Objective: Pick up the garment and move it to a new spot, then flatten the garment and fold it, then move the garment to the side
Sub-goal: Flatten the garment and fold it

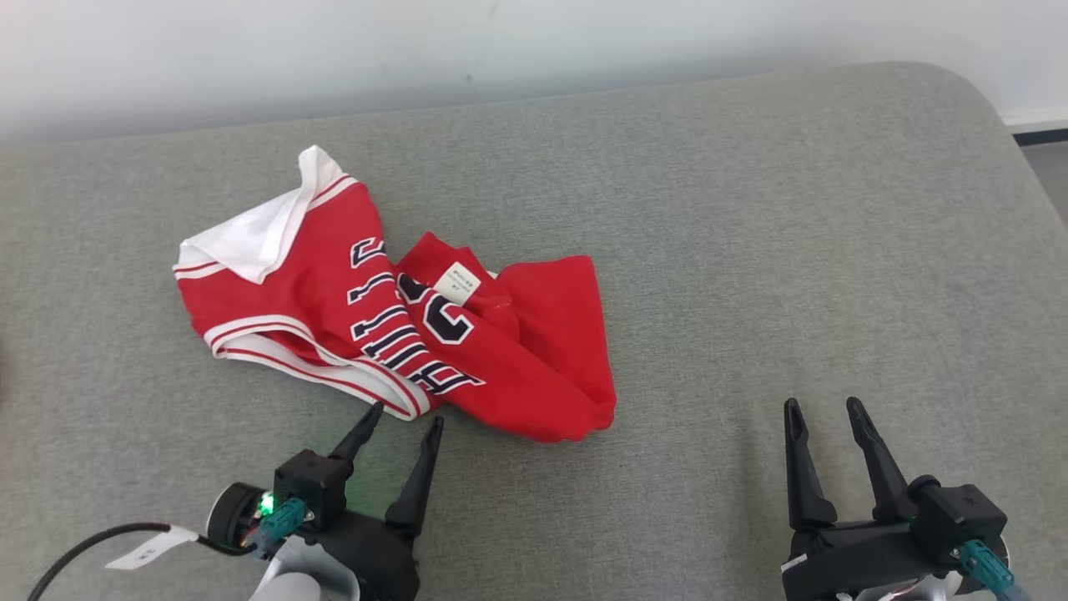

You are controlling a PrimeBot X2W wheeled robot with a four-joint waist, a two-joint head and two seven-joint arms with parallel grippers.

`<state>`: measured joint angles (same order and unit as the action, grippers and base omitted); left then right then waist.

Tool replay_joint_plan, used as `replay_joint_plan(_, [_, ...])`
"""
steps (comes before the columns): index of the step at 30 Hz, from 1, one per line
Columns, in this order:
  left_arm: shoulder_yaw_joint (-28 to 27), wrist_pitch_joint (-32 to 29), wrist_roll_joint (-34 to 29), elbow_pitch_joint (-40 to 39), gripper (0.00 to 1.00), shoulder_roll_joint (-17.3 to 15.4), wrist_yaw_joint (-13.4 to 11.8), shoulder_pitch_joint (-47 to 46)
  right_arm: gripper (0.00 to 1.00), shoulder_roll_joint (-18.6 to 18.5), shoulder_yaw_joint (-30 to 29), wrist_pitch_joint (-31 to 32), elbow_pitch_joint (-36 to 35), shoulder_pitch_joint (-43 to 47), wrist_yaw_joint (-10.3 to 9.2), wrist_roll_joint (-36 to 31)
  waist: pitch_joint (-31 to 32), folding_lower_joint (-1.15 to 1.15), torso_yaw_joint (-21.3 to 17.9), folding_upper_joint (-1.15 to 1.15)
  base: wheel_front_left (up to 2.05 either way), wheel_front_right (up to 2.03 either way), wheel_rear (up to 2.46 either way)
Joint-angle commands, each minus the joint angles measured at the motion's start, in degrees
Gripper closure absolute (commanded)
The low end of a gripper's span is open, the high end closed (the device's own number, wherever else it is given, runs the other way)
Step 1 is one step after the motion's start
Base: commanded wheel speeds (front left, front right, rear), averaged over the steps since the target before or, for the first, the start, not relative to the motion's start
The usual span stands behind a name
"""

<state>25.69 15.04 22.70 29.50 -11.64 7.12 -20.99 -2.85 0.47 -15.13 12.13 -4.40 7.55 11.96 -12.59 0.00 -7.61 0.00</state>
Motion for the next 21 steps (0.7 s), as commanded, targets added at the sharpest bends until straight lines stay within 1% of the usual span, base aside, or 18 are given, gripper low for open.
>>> replay_joint_plan(1, [-0.16, 0.18, -1.08, 1.03, 0.00, -0.38, 0.23, -0.11, 0.00, -0.07, 0.09, -0.04, 0.13, 0.71, -0.13, -0.44, 0.01, 0.00, -0.69, 0.00, 0.00, 0.00, 0.00])
replay_joint_plan(5, [-0.69, 0.18, -1.34, 3.81, 0.00, -0.25, 0.30, -1.35, 0.00, -0.06, 0.31, -0.04, 0.19, 0.66, -0.13, -0.43, -0.04, 0.00, -1.45, 0.00, 0.00, 0.00, 0.00])
replay_joint_plan(9, [-1.61, 0.19, -1.79, 7.16, 0.00, 0.78, 0.42, -3.25, 0.00, -0.05, 0.12, -0.04, 0.05, 0.43, -0.13, -0.57, -0.36, 0.00, -2.01, 0.00, 0.00, 0.00, 0.00])
replay_joint_plan(10, [-1.72, 0.19, -1.98, 7.73, 0.04, 1.05, 0.44, -3.80, 0.00, -0.05, 0.11, -0.04, 0.10, 0.48, -0.13, -0.65, -0.29, 0.00, -2.01, 0.00, 0.00, 0.00, 0.00])
replay_joint_plan(11, [-1.74, 0.19, -2.11, 8.27, 0.38, 1.33, 0.41, -4.23, 0.00, -0.05, 0.10, -0.04, 0.14, 0.61, -0.13, -0.70, -0.20, 0.00, -2.00, 0.00, 0.00, 0.00, 0.00])
replay_joint_plan(12, [-1.73, 0.19, -2.27, 8.69, 0.65, 1.62, 0.28, -4.75, 0.00, -0.08, 0.11, -0.04, 0.19, 0.75, -0.13, -0.85, -0.10, 0.00, -1.97, 0.00, 0.00, 0.00, 0.00])
replay_joint_plan(13, [-1.88, 0.19, -2.36, 9.05, 0.78, 1.87, 0.29, -5.28, 0.00, -0.07, 0.10, -0.04, 0.27, 0.85, -0.13, -0.95, 0.03, 0.00, -1.91, 0.00, 0.00, 0.00, 0.00])
replay_joint_plan(14, [-1.77, 0.19, -2.48, 9.63, 1.00, 2.09, 0.31, -5.35, 0.00, -0.07, 0.11, -0.04, 0.35, 0.90, -0.13, -1.03, 0.18, 0.00, -1.88, 0.00, 0.00, 0.00, 0.00])
replay_joint_plan(19, [-1.45, 0.19, -1.67, 7.97, 1.00, 2.93, 0.35, -4.93, 0.00, -0.08, -0.50, -0.04, 0.25, 1.34, -0.13, -0.98, 1.20, 0.00, -1.27, 0.00, 0.00, 0.00, 0.00])
replay_joint_plan(20, [-1.39, 0.19, -0.63, 3.52, 1.00, 1.63, 0.35, -1.44, 0.00, -0.06, -0.66, -0.04, 0.50, 2.76, -0.13, -0.31, 2.97, 0.00, 0.69, 0.00, 0.00, 0.00, 0.00])
replay_joint_plan(21, [-1.62, 0.19, -0.31, 2.06, 1.00, 1.29, 0.34, -0.63, 0.00, -0.09, -0.54, -0.04, 0.55, 3.18, -0.13, -0.21, 3.40, 0.00, 1.23, 0.00, 0.00, 0.00, 0.00])
